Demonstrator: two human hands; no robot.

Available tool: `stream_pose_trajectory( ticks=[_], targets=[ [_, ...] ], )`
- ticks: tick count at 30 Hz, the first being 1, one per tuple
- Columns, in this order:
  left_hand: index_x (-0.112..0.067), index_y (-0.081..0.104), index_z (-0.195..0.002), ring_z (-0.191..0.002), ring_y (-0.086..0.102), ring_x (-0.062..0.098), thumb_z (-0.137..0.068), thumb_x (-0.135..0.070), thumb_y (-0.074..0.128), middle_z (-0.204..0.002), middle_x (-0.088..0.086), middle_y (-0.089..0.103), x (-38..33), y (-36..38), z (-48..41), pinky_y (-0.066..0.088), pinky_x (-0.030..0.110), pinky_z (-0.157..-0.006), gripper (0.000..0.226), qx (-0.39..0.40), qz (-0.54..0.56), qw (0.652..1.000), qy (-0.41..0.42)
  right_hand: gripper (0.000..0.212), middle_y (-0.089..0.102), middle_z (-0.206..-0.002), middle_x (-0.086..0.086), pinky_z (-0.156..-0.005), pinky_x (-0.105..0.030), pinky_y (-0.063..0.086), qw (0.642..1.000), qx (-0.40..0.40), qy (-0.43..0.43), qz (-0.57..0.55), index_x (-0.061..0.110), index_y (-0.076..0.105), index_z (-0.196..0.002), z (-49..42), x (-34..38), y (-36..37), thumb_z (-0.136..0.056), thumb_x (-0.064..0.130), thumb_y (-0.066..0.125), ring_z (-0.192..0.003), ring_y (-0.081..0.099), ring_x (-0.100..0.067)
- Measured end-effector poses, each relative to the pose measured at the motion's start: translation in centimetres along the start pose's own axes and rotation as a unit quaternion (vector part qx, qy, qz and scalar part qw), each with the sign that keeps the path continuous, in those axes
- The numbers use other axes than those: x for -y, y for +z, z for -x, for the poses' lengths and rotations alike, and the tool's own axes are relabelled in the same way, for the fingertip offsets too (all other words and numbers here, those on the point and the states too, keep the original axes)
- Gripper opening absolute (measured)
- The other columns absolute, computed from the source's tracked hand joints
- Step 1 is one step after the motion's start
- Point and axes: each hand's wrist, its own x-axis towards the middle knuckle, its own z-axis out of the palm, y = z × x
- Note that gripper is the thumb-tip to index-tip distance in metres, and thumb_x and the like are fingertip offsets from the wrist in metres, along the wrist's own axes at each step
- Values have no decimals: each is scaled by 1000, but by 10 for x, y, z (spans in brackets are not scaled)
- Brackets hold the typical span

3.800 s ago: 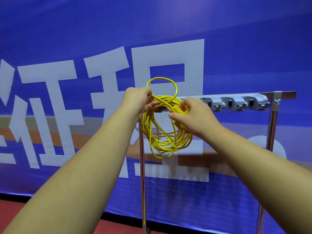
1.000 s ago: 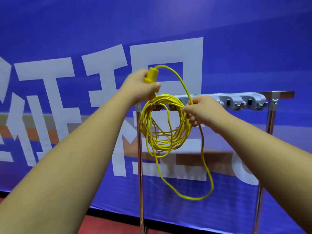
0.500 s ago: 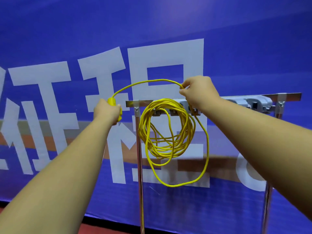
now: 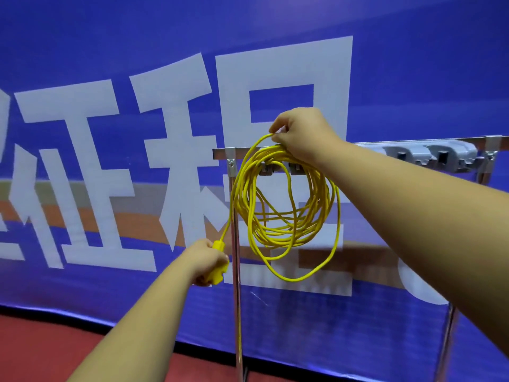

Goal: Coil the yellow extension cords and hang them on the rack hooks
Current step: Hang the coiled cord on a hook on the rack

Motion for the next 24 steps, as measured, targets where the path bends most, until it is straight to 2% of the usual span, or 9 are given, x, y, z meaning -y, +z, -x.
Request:
stream_pose_trajectory(
  ticks=[3,6,9,11,14,16,18,21,24],
  targets=[
    [-14,55,-109,-76,74,30,-92,-31,73,-99,12,75,18,30,0,61,41,-65,31,33,13,999,-1,26,75,-123,-6,-98,-39,57,999,18,-29,36,20,78,-124,1,4,4,-106,24,60,-114,67,-25],
    [-23,60,-110,-95,74,27,-89,-43,76,-108,5,74,21,54,3,61,40,-71,33,62,11,998,22,31,74,-125,-5,-93,-36,53,997,23,-43,63,22,76,-127,8,3,6,-106,23,53,-114,65,-26],
    [-13,64,-112,-75,76,15,-94,-33,74,-96,5,76,11,72,7,56,28,-58,29,56,18,997,45,33,69,-126,-5,-96,-43,51,997,2,-42,66,26,77,-124,21,-1,7,-103,26,51,-120,57,-28],
    [-6,67,-109,-62,74,10,-96,-25,73,-85,6,76,4,76,5,57,26,-51,24,42,34,996,66,33,65,-129,-5,-99,-43,49,999,-24,-33,36,27,77,-122,34,-3,6,-101,26,51,-123,54,-28],
    [-14,73,-99,-89,75,24,-87,-35,76,-91,7,77,3,75,-2,63,46,-83,25,6,20,997,79,31,65,-120,-1,-97,-37,46,996,-78,-28,-18,26,79,-113,59,-6,5,-97,23,52,-118,55,-25],
    [-17,73,-92,-97,70,27,-87,-31,75,-94,4,75,4,73,-4,57,45,-90,14,-27,8,996,85,26,61,-105,4,-91,-33,43,992,-114,-23,-57,24,79,-103,79,-8,6,-93,21,55,-108,57,-24],
    [-19,72,-97,-104,67,28,-90,-25,71,-103,2,72,4,73,-3,56,43,-93,9,-71,-9,993,93,22,60,-97,3,-87,-31,41,985,-146,-13,-90,22,78,-96,102,-10,10,-90,18,57,-99,59,-24],
    [-14,63,-121,-98,61,26,-93,-24,66,-109,3,65,3,70,7,51,32,-74,30,-150,-47,982,102,21,65,-97,1,-83,-27,40,976,-169,0,-139,18,77,-96,143,-13,23,-90,15,58,-92,60,-19],
    [-16,60,-118,-93,55,20,-95,-21,63,-108,0,61,5,74,26,40,27,-69,24,-196,-60,968,143,20,68,-98,1,-82,-28,45,977,-133,14,-163,19,77,-97,179,-19,44,-91,12,59,-90,60,-15]
  ],
)
